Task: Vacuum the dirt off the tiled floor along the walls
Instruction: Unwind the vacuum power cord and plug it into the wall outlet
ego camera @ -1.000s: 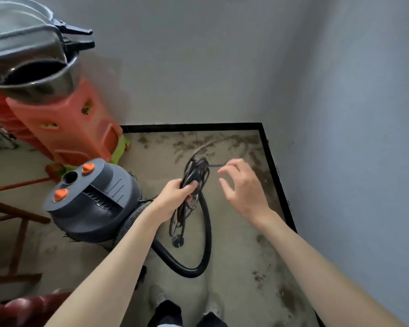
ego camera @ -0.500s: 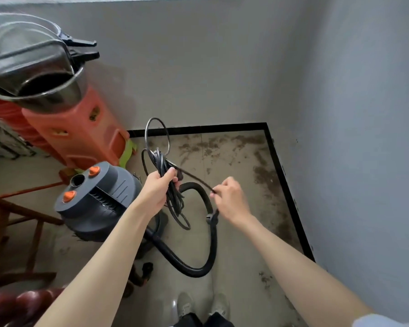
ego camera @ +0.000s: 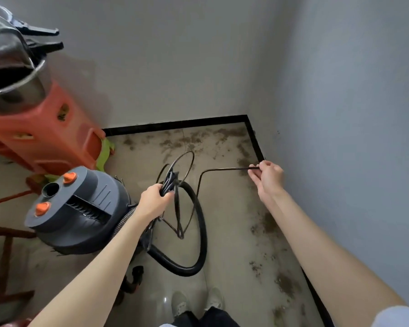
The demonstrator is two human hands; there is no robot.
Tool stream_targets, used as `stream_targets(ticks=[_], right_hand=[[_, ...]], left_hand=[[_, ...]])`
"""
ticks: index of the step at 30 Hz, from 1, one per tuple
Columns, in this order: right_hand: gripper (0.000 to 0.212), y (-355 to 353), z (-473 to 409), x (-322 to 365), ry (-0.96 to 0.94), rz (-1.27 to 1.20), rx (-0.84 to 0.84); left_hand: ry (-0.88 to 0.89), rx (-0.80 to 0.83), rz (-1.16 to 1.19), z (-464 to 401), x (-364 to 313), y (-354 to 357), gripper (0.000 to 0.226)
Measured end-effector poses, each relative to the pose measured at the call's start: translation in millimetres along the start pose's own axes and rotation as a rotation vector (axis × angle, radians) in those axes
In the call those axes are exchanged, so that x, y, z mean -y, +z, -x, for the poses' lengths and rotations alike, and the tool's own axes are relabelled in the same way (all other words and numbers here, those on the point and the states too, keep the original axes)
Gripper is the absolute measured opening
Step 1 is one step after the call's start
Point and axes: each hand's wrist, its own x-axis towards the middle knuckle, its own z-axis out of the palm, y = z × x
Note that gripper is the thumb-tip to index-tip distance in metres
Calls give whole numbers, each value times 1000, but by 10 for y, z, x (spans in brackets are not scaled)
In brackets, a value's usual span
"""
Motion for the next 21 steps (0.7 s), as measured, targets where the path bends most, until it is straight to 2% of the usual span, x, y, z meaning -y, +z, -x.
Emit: stream_targets(ticks=[1,3,5,6,8,10,11,14,18,21], right_hand=[[21,23,-20,15,23,-100,-10],[48,54,-55,29,77,-209,-16],[64,47,-107,13,102,-115,-2],[62,28,-134,-4,88,4,13],[45,-33,-220,-47,41,256,65],[26,-88,-345,-79,11,406,115],[22,-104,-411,-81,6,431,134],[30,-123,-619,-59,35,424,207],[29,-107,-946,0,155,316,345],[29,-65,-1191,71,218,307,370]], left_hand=[[19,-1,-41,-30,9,24,20],[58,-2,-96,-77,21,87,19],[101,-6,-124,-114,9,152,18],[129,-13,-132,-131,-12,183,17],[184,-31,-141,-177,-79,249,15],[220,-34,-154,-243,-147,344,14],[217,-23,-160,-280,-178,407,15],[138,-9,-193,-400,-243,617,13],[50,-75,-210,-575,-322,837,14],[-39,-50,-291,-712,-355,935,17]])
